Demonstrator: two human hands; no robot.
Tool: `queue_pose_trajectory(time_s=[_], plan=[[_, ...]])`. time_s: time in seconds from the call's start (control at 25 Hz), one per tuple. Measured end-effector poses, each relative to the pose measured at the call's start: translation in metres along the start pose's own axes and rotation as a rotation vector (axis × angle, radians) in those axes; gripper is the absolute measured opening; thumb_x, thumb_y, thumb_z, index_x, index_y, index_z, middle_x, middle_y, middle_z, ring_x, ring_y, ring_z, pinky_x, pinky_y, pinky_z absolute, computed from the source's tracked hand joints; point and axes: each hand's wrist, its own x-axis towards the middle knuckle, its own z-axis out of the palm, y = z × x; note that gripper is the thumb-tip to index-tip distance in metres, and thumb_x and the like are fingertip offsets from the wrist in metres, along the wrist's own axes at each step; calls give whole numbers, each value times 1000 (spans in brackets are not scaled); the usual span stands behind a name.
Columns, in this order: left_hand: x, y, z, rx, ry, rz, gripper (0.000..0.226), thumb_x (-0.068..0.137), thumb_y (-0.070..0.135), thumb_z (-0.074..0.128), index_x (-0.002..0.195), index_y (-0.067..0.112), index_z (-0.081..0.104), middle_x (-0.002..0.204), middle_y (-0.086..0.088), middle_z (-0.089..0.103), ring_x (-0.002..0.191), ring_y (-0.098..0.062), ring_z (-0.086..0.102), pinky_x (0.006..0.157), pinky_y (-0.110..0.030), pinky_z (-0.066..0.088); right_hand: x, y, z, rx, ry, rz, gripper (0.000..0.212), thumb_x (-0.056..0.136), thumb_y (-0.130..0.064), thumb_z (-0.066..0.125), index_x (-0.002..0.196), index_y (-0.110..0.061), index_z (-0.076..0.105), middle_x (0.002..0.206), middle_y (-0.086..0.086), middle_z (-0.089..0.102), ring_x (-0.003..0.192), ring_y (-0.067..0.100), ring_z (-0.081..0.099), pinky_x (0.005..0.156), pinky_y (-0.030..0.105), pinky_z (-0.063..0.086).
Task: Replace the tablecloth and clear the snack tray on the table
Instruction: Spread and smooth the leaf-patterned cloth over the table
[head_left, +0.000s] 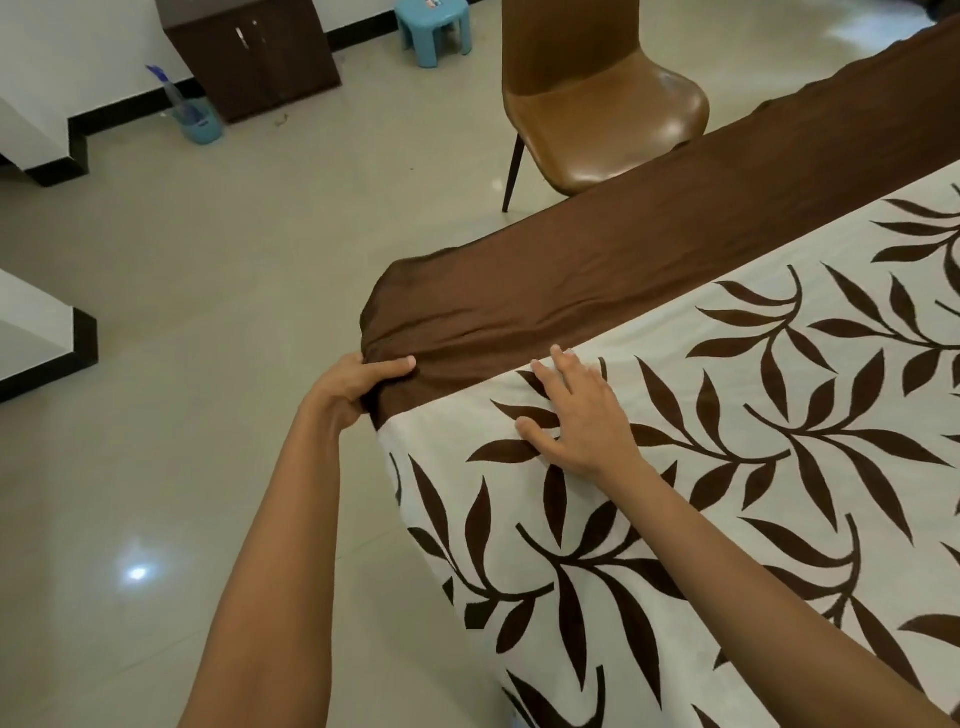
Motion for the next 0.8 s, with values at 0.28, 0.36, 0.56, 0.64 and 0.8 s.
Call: queue_pose_trajectory(time_s=[0.28, 0.36, 0.56, 0.64, 0.8], plan=[[-2, -2, -51, -400, -58, -45, 16, 94, 5, 54, 106, 1, 63, 100, -7, 71, 78, -13, 73, 67, -25, 59, 0, -5, 23, -53, 2, 16, 81, 86, -73, 29, 152, -28, 19, 160, 4, 12, 148, 20, 5, 118, 40, 3], [5, 6, -68, -459, 114, 9, 19, 89, 3, 62, 108, -1, 61, 111, -8, 67, 80, -15, 70, 70, -29, 60, -3, -5, 27, -64, 45, 5, 80, 86, -73, 30, 151, -26, 23, 159, 5, 17, 148, 20, 8, 119, 39, 4], [21, -5, -57, 300, 884, 308, 62, 81, 24, 71, 130, 0, 42, 135, -21, 44, 124, -39, 44, 105, -41, 35, -3, -10, 29, -83, 106, 12, 76, 87, -68, 35, 147, -22, 33, 155, 8, 29, 146, 22, 19, 119, 44, 12], [27, -13, -12, 509, 648, 482, 61, 90, 31, 57, 137, -4, 39, 143, -28, 37, 137, -42, 29, 114, -43, 23, 0, -12, 30, -85, 109, 16, 75, 87, -68, 34, 147, -22, 34, 155, 9, 29, 145, 23, 21, 118, 45, 15], [41, -23, 59, 455, 352, 376, 80, 96, 46, 48, 154, 12, 4, 160, -19, -5, 147, -35, 1, 118, -43, 10, 4, -13, 32, -109, 74, 25, 76, 88, -70, 29, 149, -25, 29, 158, 6, 21, 147, 22, 14, 118, 42, 10]])
